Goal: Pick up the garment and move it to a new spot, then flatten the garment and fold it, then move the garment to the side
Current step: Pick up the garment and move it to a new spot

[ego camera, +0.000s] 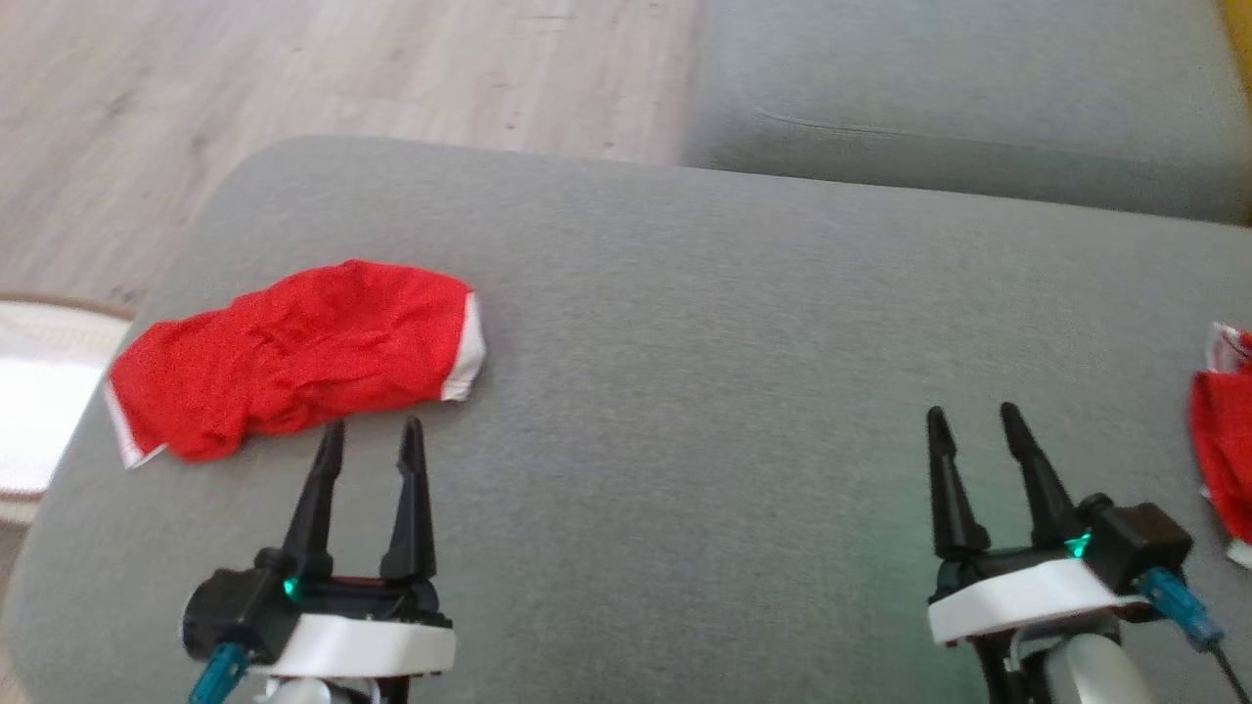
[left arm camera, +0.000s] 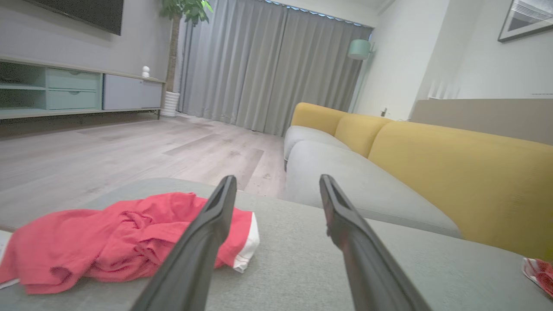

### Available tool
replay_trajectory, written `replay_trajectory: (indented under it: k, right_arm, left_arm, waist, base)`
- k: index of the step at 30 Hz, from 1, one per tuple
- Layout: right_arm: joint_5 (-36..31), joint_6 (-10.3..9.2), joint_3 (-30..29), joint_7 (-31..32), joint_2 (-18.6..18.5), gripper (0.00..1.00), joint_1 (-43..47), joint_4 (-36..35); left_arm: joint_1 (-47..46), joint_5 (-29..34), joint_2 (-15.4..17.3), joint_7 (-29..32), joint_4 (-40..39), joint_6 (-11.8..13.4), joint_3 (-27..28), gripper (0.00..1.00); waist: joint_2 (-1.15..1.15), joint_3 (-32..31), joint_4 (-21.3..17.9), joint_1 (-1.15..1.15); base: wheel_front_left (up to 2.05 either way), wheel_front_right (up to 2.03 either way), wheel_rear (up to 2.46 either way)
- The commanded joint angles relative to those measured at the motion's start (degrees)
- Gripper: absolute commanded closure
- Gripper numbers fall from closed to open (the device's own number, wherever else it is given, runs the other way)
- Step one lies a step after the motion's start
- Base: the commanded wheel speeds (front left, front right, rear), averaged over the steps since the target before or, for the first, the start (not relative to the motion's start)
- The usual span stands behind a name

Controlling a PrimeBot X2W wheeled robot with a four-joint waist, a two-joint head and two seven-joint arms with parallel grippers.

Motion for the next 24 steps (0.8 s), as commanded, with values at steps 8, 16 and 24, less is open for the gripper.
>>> replay_trajectory:
  k: [8, 16, 24]
  right_arm:
    - [1.1, -0.05, 3.7, -0.6, -0.2, 0.0, -1.1, -0.7]
    - [1.0, -0.05, 4.0, -0.6, -0.2, 0.0, -1.4, -0.6]
    - [0.0, -0.05, 4.0, -0.6, -0.2, 0.0, -2.5, -1.2]
  left_arm:
    - [-1.4, 1.1, 0.0, -0.3, -2.0, 0.4, 4.3, 0.0]
    - [-1.3, 1.3, 0.0, -0.3, -2.0, 0.7, 5.7, 0.0]
    - [-3.3, 1.8, 0.0, -0.3, -1.8, 0.8, 8.5, 0.0]
  waist:
    - [0.0, -0.7, 5.7, 0.0]
    - [0.0, -0.2, 7.5, 0.0]
    - [0.0, 2.5, 6.5, 0.0]
  base:
    - [0.0, 0.0, 0.0]
    - [0.0, 0.0, 0.0]
    - [0.0, 0.0, 0.0]
